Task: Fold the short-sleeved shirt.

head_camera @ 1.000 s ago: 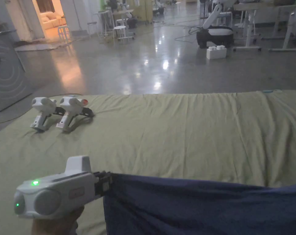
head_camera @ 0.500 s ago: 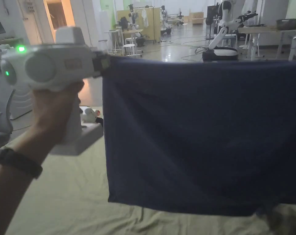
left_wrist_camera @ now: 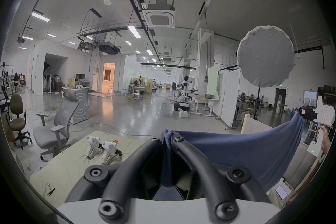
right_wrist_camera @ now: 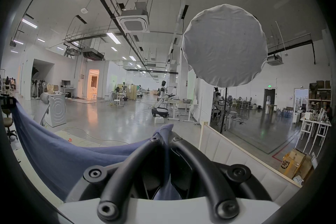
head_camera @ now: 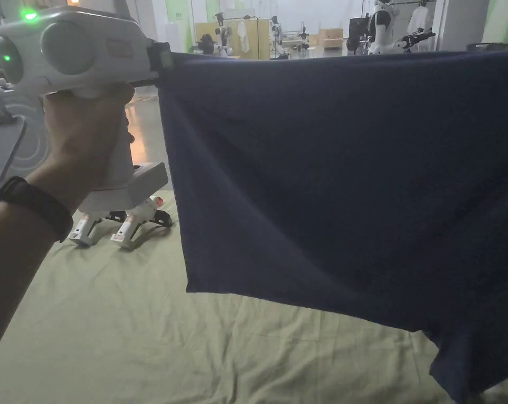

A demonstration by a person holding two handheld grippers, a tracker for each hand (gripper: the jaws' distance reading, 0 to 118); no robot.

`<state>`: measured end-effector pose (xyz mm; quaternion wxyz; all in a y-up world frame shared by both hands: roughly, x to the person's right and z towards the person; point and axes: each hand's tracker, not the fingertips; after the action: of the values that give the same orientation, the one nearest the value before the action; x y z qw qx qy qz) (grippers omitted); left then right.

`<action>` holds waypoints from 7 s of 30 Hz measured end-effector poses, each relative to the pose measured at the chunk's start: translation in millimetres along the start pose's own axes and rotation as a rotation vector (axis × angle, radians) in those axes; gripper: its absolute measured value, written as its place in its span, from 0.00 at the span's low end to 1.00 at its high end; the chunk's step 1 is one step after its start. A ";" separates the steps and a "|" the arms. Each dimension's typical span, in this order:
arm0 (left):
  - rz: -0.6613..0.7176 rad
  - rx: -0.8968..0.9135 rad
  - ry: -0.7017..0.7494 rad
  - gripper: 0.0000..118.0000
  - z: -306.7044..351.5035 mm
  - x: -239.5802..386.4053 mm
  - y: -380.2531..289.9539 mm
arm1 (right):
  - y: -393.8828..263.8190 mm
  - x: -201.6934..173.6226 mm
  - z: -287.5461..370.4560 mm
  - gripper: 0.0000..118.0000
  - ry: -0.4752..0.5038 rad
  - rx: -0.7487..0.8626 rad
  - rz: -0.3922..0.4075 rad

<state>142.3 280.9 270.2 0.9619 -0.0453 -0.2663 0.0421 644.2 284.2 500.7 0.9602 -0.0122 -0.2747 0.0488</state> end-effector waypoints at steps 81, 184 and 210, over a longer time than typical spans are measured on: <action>0.249 -0.666 -0.028 0.20 142.9 -76.9 -473.7 | -484.2 0.0 220.0 0.05 0.043 -0.788 -0.216; -0.287 -0.907 -0.098 0.03 124.4 -12.6 -484.3 | -496.9 9.6 210.7 0.04 0.183 -0.860 -0.200; -0.169 -0.789 -0.074 0.00 -63.1 -48.6 -395.1 | -413.4 -15.1 -9.1 0.03 0.094 -0.776 -0.157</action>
<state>155.8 -120.3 234.9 0.8606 -0.3873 -0.2991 -0.1411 672.2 -128.5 505.8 0.8967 -0.3552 -0.2285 -0.1325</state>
